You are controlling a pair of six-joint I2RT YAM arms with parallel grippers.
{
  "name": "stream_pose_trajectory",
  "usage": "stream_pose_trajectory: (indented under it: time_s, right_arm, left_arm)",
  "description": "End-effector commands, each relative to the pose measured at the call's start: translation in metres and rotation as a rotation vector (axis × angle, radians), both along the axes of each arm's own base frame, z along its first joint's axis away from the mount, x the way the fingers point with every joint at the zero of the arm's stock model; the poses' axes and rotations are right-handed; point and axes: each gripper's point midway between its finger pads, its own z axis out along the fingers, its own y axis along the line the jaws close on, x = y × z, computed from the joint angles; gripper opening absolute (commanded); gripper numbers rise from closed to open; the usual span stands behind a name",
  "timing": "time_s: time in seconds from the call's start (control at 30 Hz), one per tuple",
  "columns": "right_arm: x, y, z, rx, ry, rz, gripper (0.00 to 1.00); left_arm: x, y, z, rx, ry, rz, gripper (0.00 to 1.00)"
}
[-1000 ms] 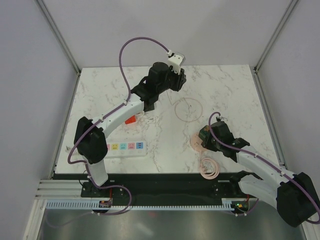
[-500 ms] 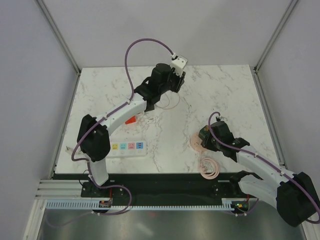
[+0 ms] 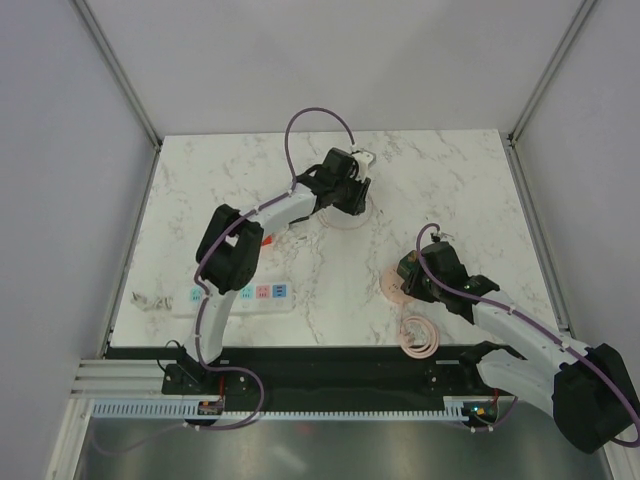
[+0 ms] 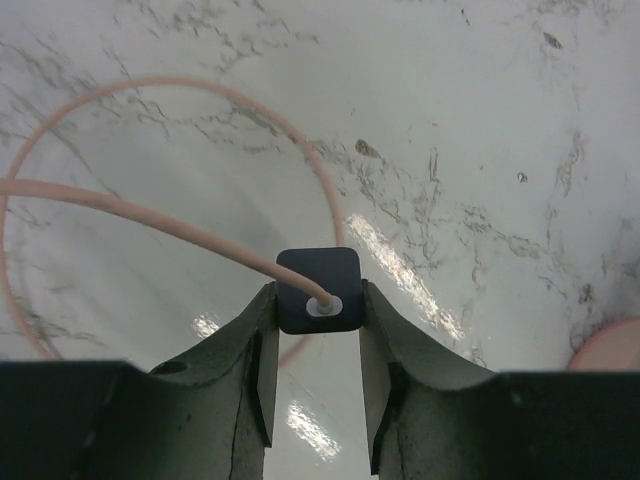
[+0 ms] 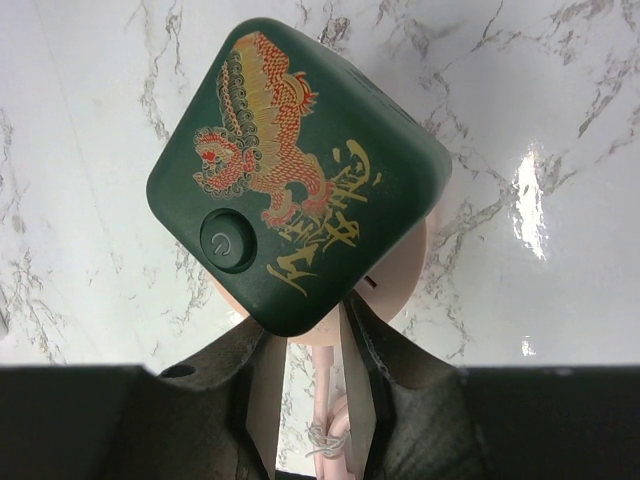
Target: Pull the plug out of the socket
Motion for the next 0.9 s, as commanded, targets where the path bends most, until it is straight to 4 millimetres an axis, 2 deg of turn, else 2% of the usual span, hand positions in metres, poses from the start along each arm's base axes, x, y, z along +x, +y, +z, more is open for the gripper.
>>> stream_pose_trajectory:
  time_s: [0.0, 0.07, 0.1, 0.2, 0.4, 0.47, 0.6, 0.7, 0.73, 0.8, 0.87]
  right_arm:
    - [-0.03, -0.01, -0.024, -0.054, 0.131, 0.032, 0.36]
    - [-0.03, -0.01, -0.024, -0.052, 0.129, 0.034, 0.36]
    - [-0.03, -0.01, -0.024, -0.053, 0.128, 0.033, 0.36]
    - [-0.03, -0.01, -0.024, -0.052, 0.128, 0.032, 0.36]
    - [-0.029, -0.01, -0.025, -0.054, 0.131, 0.032, 0.37]
    - [-0.029, -0.009, -0.025, -0.053, 0.133, 0.033, 0.36]
    - [-0.029, -0.009, -0.025, -0.054, 0.133, 0.036, 0.37]
    - [-0.029, -0.009, -0.025, -0.053, 0.134, 0.037, 0.37]
    - [-0.029, -0.009, -0.025, -0.054, 0.133, 0.036, 0.37]
    - [-0.028, -0.009, -0.024, -0.053, 0.131, 0.033, 0.37]
    - [-0.027, -0.008, -0.023, -0.05, 0.128, 0.035, 0.37]
  left_arm:
    - [0.012, 0.002, 0.013, -0.195, 0.156, 0.051, 0.17]
    - [0.014, 0.004, 0.001, -0.24, 0.23, 0.064, 0.22]
    - [0.021, 0.01, 0.0, -0.269, 0.253, 0.105, 0.24]
    - [0.02, 0.005, -0.001, -0.313, 0.287, 0.073, 0.39]
    - [0.02, 0.006, -0.006, -0.305, 0.292, 0.079, 0.57]
    - [0.023, 0.009, -0.006, -0.289, 0.283, 0.099, 0.68]
    - [0.027, 0.013, 0.009, -0.282, 0.252, 0.112, 0.72]
    - [0.024, 0.015, 0.032, -0.302, 0.229, 0.116, 0.72]
    - [0.023, 0.015, 0.049, -0.321, 0.207, 0.113, 0.72]
    - [0.018, 0.015, 0.064, -0.343, 0.202, 0.106, 0.72]
    - [0.012, 0.016, 0.092, -0.378, 0.177, 0.091, 0.71]
